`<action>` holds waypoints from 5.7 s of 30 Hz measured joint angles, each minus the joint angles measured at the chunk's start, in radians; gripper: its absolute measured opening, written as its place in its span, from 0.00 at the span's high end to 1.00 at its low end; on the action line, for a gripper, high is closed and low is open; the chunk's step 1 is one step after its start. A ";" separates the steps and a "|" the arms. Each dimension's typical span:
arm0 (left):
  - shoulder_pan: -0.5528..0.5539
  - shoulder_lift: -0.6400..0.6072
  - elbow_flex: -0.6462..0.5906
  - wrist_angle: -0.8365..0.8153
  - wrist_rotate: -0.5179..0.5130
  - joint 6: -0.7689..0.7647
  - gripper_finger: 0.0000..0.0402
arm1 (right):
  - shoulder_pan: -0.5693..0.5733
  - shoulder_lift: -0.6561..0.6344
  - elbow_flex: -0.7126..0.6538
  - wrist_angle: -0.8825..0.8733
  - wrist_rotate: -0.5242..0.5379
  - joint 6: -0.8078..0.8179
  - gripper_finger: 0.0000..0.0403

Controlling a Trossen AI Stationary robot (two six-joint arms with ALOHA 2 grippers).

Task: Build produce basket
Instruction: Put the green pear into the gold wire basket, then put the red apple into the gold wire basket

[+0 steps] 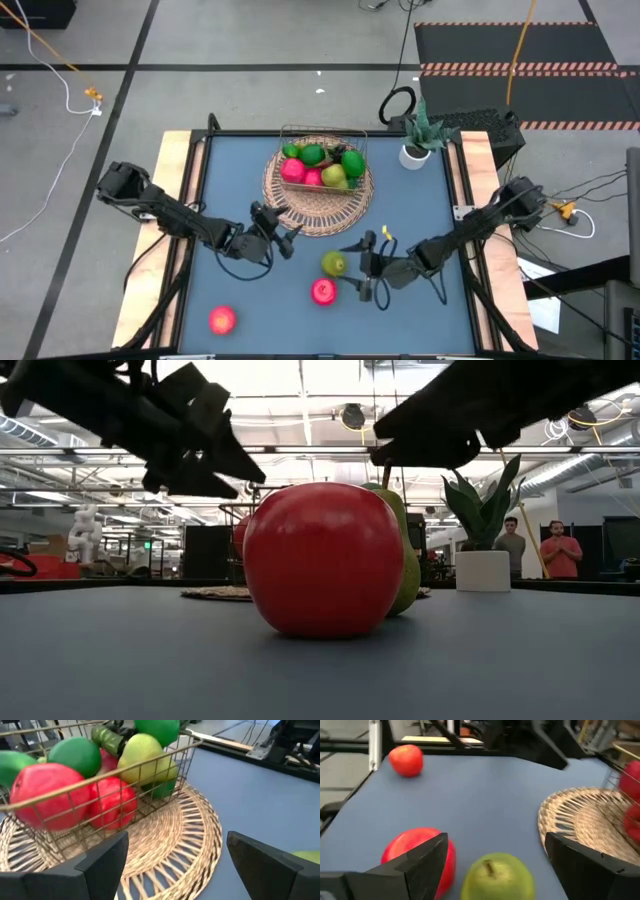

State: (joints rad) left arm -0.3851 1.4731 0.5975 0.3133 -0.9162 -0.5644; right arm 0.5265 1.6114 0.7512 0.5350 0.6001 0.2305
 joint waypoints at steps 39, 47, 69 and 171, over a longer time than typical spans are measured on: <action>-0.004 0.000 -0.011 -0.003 0.002 -0.011 0.16 | 0.005 0.050 -0.002 0.084 0.080 -0.078 0.99; 0.026 0.000 -0.011 -0.003 0.002 -0.013 0.16 | -0.005 -0.139 -0.002 0.115 0.141 -0.302 0.99; 0.048 0.000 -0.011 -0.004 0.029 -0.007 0.16 | -0.490 -0.272 -0.001 0.057 0.077 -0.661 0.98; 0.042 -0.004 -0.011 0.070 0.244 0.010 0.16 | -0.060 0.150 -0.005 0.353 -0.439 -0.129 0.25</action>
State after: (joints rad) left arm -0.3428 1.4693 0.5865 0.3837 -0.6720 -0.5546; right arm 0.4666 1.7618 0.7460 0.8878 0.1612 0.1016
